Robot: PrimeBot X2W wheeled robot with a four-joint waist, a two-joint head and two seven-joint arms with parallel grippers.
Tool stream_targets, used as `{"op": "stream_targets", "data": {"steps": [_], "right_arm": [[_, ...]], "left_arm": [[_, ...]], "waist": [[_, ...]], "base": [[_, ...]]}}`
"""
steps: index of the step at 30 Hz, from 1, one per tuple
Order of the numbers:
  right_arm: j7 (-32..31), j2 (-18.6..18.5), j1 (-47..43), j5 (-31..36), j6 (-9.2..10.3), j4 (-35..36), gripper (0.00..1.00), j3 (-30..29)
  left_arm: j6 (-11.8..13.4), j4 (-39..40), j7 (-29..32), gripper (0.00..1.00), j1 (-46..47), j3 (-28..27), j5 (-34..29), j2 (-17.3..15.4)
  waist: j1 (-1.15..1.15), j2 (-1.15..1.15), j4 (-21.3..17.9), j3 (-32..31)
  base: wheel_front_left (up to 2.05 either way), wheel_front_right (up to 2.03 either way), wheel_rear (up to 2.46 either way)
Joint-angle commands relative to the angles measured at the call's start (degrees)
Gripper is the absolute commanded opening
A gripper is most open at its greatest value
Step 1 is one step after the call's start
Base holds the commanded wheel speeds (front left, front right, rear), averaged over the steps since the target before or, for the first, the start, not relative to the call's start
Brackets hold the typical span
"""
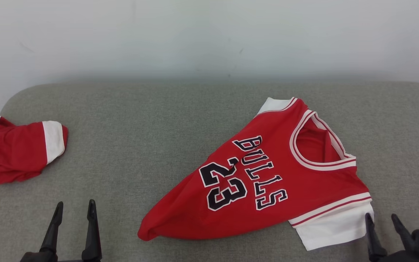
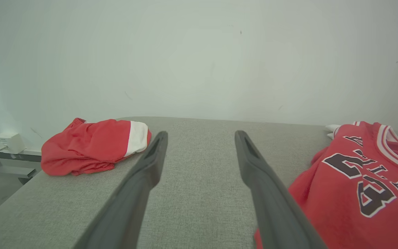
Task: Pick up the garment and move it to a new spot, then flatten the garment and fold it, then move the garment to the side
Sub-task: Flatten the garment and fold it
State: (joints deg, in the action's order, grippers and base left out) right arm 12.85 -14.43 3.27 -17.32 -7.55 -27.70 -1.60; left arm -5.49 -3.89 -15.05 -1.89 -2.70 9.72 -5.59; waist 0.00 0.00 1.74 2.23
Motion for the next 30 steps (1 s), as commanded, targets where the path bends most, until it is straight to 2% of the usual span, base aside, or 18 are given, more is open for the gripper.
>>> {"op": "stream_targets", "data": {"steps": [1, 7, 8, 9, 16, 22, 29, 30], "right_arm": [[-0.3, -0.47, 0.85, -0.61, 0.13, -1.62, 1.0, 0.95], [-1.54, -0.93, 5.0, -4.51, 0.13, -9.86, 1.0, 5.54], [-1.52, -1.15, 5.64, -5.05, 0.13, -10.92, 0.31, 6.49], [-1.38, -1.25, 6.27, -5.93, 0.13, -11.89, 0.0, 7.35], [1.4, -2.06, 6.74, -9.53, 0.13, -11.72, 0.0, 11.3], [2.16, -3.01, 2.13, -11.53, 0.13, -3.77, 0.0, 11.95], [2.26, -3.94, -2.38, -10.06, 0.13, 2.58, 0.0, 9.07], [2.24, -3.89, -2.56, -9.57, 0.13, 3.51, 0.23, 8.34]], "left_arm": [[-0.08, -0.12, -0.18, 1.0, 0.69, -0.21, -0.43, 0.28], [-0.63, -0.58, -0.18, 1.0, 1.02, -0.84, -1.0, 0.77], [-0.73, -0.68, -0.18, 1.0, 0.99, -0.91, -1.07, 0.87], [-0.84, -0.83, -0.18, 1.0, 0.99, -0.95, -1.17, 0.96], [-1.02, -1.21, -0.19, 1.0, 0.13, -1.74, -1.45, 1.44], [-1.24, -1.57, -0.19, 1.0, -0.43, -2.39, -1.19, 1.88], [-1.44, -1.84, -0.19, 1.0, 0.57, -2.02, -1.4, 2.24], [-1.48, -1.82, -0.19, 1.0, 0.6, -1.99, -1.47, 2.27]], "waist": [[0.0, 0.0, 0.51, 0.43], [0.0, 0.0, 0.92, 1.09], [0.0, 0.0, 0.97, 1.09], [0.0, 0.0, 1.01, 1.07], [0.0, 0.0, 0.05, 0.25], [0.0, 0.0, -2.49, -0.25], [0.0, 0.0, -4.15, -0.25], [0.0, 0.0, -4.21, -0.3]], "base": [[0.0, 0.0, 0.0], [0.0, 0.0, 0.0], [0.0, 0.0, 0.0], [0.0, 0.0, 0.0], [0.0, 0.0, 0.0], [0.0, 0.0, 0.0], [0.0, 0.0, 0.0], [0.0, 0.0, 0.0]]}}
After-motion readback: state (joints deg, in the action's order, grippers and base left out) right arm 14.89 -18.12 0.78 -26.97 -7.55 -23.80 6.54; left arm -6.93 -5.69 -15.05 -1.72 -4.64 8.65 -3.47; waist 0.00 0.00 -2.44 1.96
